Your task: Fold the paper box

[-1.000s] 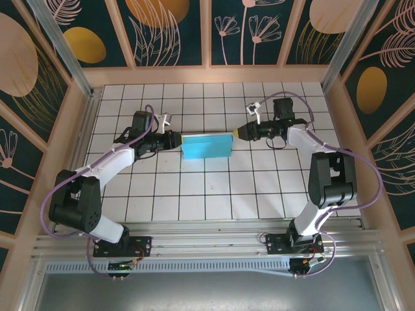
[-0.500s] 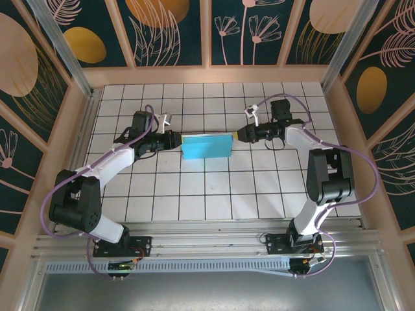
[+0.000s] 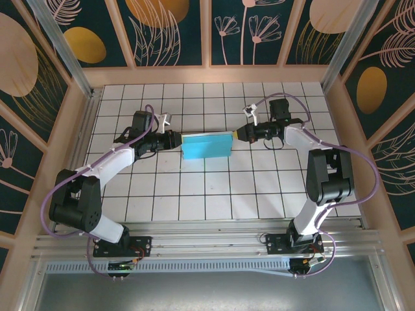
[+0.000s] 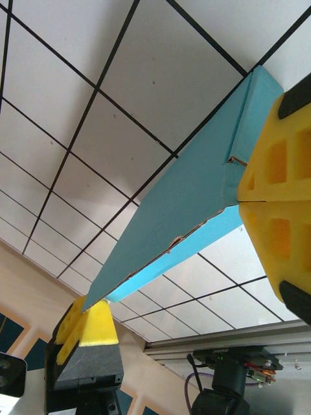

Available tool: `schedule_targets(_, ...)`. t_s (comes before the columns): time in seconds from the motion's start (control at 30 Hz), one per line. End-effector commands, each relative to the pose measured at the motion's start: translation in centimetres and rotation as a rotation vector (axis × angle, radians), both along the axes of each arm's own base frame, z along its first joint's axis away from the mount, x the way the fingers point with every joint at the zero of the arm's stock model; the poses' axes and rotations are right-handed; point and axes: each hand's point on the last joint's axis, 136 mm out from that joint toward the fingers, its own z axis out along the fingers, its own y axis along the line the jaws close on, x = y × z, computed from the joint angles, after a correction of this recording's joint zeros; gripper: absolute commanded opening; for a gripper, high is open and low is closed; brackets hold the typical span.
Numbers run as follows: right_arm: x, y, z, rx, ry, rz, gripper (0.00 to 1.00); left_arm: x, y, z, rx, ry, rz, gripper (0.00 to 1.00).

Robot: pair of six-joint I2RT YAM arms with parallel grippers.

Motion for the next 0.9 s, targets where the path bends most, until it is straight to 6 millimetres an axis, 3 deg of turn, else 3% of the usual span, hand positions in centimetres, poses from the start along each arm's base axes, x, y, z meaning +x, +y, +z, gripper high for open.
schedule_targets(0.0,-0.1,0.9,0.2,-0.006,0.016,0.005,0.05,-0.9,-0.4,-1.3,0.001,0.065,-0.027,0.19)
schedule_targets(0.6,-0.4,2.4,-0.5,0.025,0.097,-0.016,0.00,-0.9,-0.5,-1.3,-0.002,0.068,-0.030,0.19)
schedule_targets(0.87,-0.5,1.9,-2.2,-0.035,0.106,-0.034,0.00,-0.8,-0.5,-1.2,-0.003,0.067,-0.028,0.19)
